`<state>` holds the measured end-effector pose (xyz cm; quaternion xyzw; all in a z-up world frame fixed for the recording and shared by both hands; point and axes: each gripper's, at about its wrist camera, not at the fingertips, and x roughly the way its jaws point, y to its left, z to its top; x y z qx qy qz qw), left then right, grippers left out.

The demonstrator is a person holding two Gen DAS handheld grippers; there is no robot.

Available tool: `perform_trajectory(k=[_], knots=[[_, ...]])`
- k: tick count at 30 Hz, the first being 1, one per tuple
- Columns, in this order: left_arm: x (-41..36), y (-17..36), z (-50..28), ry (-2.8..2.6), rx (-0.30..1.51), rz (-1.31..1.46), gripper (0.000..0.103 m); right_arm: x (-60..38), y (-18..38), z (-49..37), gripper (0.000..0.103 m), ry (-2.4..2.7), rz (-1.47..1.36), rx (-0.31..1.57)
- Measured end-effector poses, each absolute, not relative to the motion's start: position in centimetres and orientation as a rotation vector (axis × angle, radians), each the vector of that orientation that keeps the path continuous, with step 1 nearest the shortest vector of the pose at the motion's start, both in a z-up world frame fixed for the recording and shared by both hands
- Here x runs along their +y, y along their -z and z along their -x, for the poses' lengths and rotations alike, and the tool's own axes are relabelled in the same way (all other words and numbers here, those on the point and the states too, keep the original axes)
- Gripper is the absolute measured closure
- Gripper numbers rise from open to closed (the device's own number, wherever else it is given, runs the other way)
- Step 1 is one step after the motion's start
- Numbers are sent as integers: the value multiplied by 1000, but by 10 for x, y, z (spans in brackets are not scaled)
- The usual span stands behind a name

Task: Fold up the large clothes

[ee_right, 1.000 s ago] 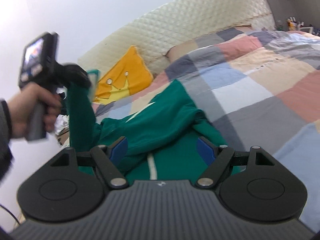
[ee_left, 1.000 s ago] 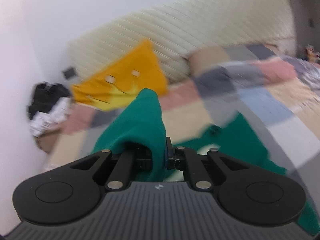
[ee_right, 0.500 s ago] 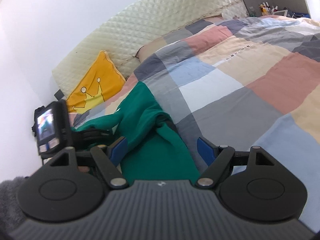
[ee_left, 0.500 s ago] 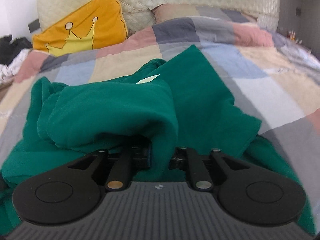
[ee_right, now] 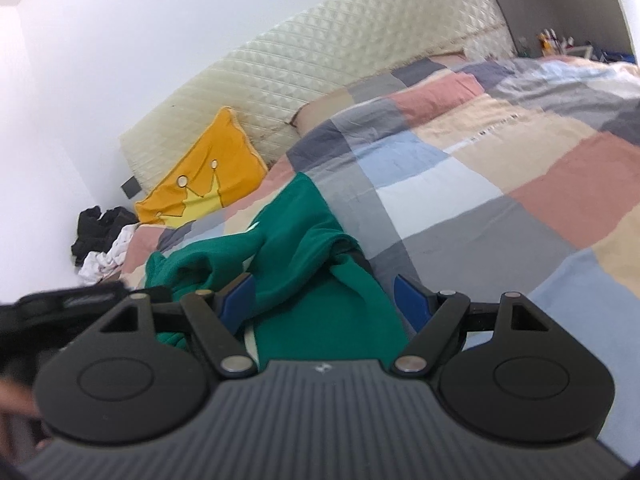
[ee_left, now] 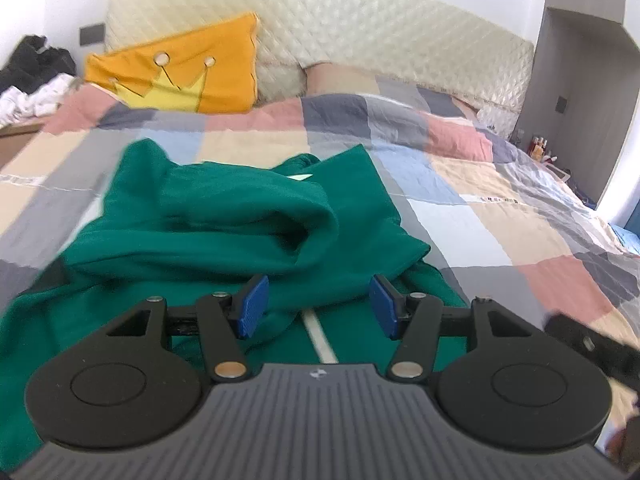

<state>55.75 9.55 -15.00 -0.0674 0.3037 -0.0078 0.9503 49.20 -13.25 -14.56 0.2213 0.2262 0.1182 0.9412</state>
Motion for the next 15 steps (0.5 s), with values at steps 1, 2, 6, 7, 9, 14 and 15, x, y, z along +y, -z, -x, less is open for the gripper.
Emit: perform_trajectory(k=[1, 2, 6, 7, 9, 14, 15], knots=[[96, 147, -546, 13, 615, 132, 41, -129, 144, -490, 25, -252, -439, 455], [97, 145, -535, 7, 612, 125, 41, -126, 143, -488, 25, -260, -425, 452], [104, 136, -489, -28, 561, 117, 41, -112, 137, -477, 25, -296, -358, 446], [107, 136, -479, -41, 556, 117, 41, -109, 136, -474, 25, -301, -341, 448], [113, 137, -461, -57, 550, 129, 41, -101, 134, -469, 25, -322, -305, 439], [141, 146, -429, -101, 576, 200, 41, -73, 128, -463, 25, -394, -187, 412], [146, 146, -425, -114, 569, 197, 41, -67, 127, -464, 25, -405, -169, 413]])
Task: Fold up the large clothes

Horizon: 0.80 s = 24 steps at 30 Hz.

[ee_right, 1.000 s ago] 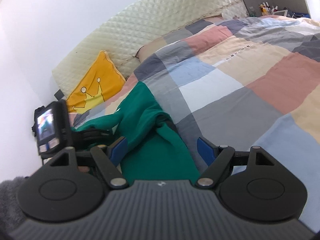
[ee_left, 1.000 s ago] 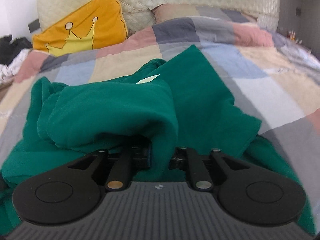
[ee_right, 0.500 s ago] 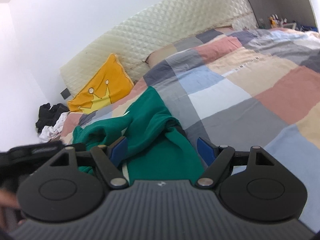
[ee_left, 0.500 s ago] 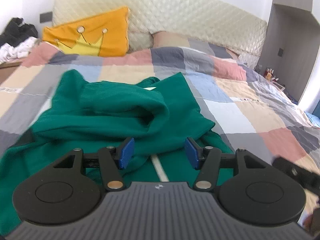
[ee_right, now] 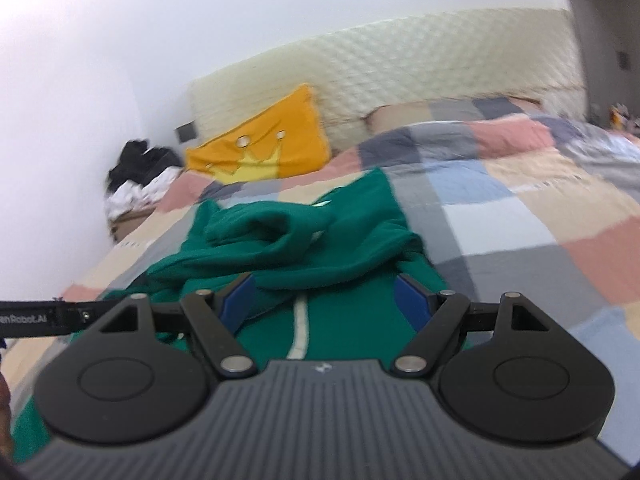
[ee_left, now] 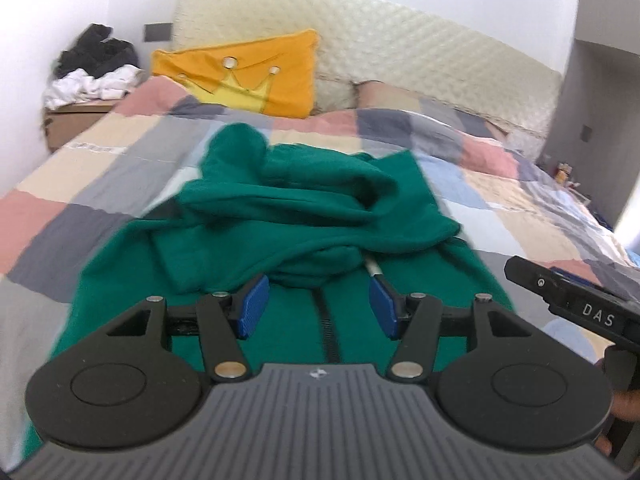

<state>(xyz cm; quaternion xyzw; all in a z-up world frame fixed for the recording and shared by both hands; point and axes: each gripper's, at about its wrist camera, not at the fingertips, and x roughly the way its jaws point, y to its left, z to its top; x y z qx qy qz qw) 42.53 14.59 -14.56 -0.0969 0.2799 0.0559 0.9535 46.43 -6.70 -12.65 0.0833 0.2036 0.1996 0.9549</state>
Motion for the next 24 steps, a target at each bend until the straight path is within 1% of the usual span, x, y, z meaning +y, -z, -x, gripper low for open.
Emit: perform_trajectory(k=[6, 13, 20, 24], knots=[[184, 144, -421, -126, 553, 270, 41, -14, 112, -497, 25, -500, -45, 409], [209, 163, -428, -128, 582, 295, 41, 64, 111, -579, 25, -560, 64, 458], [230, 184, -440, -117, 608, 351, 41, 146, 133, -630, 25, -576, 212, 455], [250, 197, -445, -143, 625, 402, 41, 158, 152, -660, 26, -516, 168, 506]])
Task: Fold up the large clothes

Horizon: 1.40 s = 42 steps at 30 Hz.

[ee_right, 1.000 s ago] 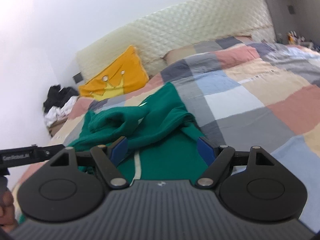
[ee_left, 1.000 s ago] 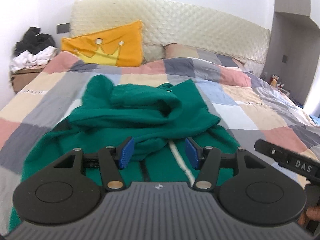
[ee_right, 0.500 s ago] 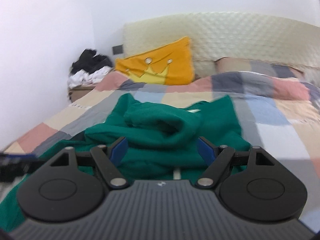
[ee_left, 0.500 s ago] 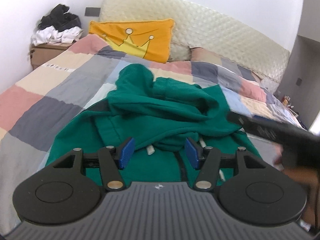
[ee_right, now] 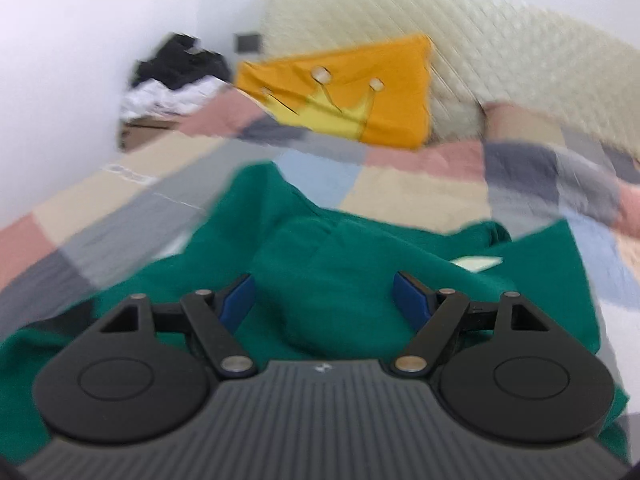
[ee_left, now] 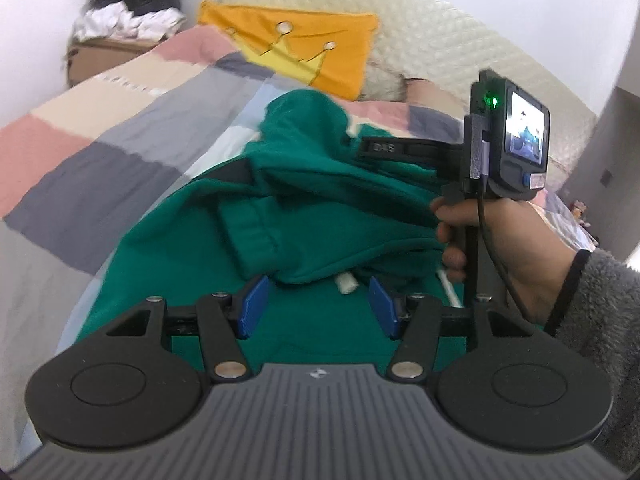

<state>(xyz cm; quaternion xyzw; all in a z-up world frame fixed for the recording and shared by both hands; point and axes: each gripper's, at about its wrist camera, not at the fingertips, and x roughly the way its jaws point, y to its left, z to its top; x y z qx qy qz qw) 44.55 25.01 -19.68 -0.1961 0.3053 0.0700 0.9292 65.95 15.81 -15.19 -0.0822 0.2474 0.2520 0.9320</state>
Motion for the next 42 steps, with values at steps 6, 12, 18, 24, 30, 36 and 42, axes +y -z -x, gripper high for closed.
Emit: perform_trajectory(k=[6, 12, 18, 24, 30, 36, 42], knots=[[268, 206, -448, -159, 635, 441, 41, 179, 181, -665, 29, -541, 401, 523], [264, 208, -453, -146, 645, 434, 41, 161, 162, -658, 71, -538, 354, 479], [261, 207, -451, -164, 639, 447, 41, 80, 112, -669, 72, -395, -63, 373], [264, 209, -451, -189, 644, 472, 41, -20, 113, -686, 72, -186, -353, 389], [266, 213, -453, -200, 661, 476, 41, -85, 170, -687, 72, -86, -540, 520], [266, 220, -460, -203, 691, 466, 41, -93, 191, -674, 51, -114, -558, 587], [261, 220, -461, -182, 704, 465, 41, -98, 181, -650, 32, -176, -487, 718]])
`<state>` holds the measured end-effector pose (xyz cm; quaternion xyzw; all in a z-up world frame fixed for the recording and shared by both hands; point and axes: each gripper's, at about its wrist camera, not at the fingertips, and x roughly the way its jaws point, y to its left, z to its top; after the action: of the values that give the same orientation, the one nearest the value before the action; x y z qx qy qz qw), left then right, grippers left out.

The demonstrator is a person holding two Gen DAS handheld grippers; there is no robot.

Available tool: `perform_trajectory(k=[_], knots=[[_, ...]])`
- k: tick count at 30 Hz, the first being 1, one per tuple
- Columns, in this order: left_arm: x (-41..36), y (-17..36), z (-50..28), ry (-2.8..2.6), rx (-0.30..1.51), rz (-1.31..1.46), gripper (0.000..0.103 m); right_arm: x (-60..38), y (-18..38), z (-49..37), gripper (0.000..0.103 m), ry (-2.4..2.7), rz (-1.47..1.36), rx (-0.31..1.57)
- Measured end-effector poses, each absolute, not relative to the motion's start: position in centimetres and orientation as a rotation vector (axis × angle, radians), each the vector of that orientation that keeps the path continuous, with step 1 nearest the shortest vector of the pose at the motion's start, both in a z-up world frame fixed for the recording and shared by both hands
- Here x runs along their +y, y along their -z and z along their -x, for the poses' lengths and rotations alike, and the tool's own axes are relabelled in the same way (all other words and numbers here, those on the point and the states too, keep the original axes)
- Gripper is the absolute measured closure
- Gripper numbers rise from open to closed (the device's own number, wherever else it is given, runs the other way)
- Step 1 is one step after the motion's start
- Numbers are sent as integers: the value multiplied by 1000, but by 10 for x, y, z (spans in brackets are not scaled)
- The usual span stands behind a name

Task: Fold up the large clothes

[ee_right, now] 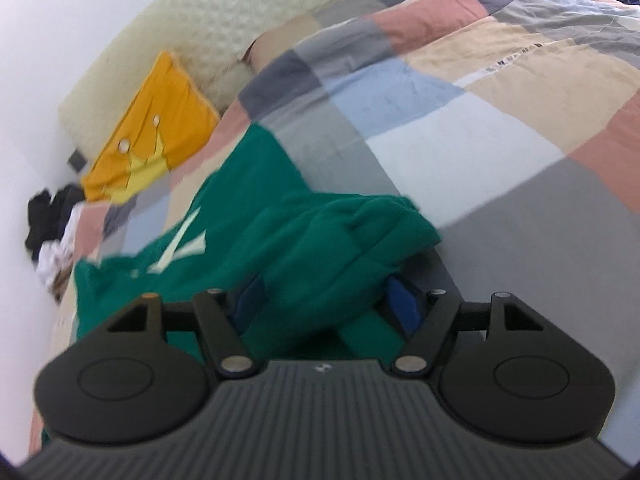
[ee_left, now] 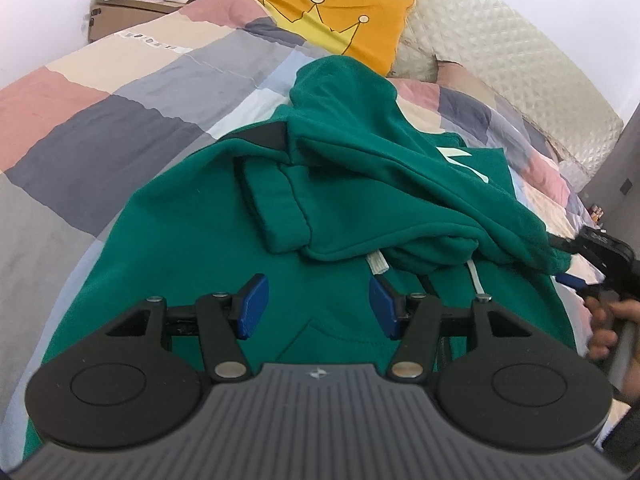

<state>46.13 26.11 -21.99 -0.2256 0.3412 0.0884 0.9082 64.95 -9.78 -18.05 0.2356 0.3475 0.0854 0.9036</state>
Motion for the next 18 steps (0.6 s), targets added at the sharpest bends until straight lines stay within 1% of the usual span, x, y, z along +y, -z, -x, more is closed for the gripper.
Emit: perform_trajectory(k=[5, 11, 14, 16, 18], knots=[[251, 213, -455, -174, 701, 438, 41, -116, 162, -601, 32, -197, -454, 775], [245, 204, -441, -176, 701, 439, 41, -134, 148, -533, 32, -218, -303, 866], [241, 201, -433, -196, 709, 412, 39, -148, 155, -507, 32, -239, -324, 918], [237, 199, -430, -204, 721, 391, 36, -159, 159, -501, 32, -225, -396, 965], [236, 198, -424, -197, 735, 412, 36, -169, 158, -495, 32, -218, -463, 965]])
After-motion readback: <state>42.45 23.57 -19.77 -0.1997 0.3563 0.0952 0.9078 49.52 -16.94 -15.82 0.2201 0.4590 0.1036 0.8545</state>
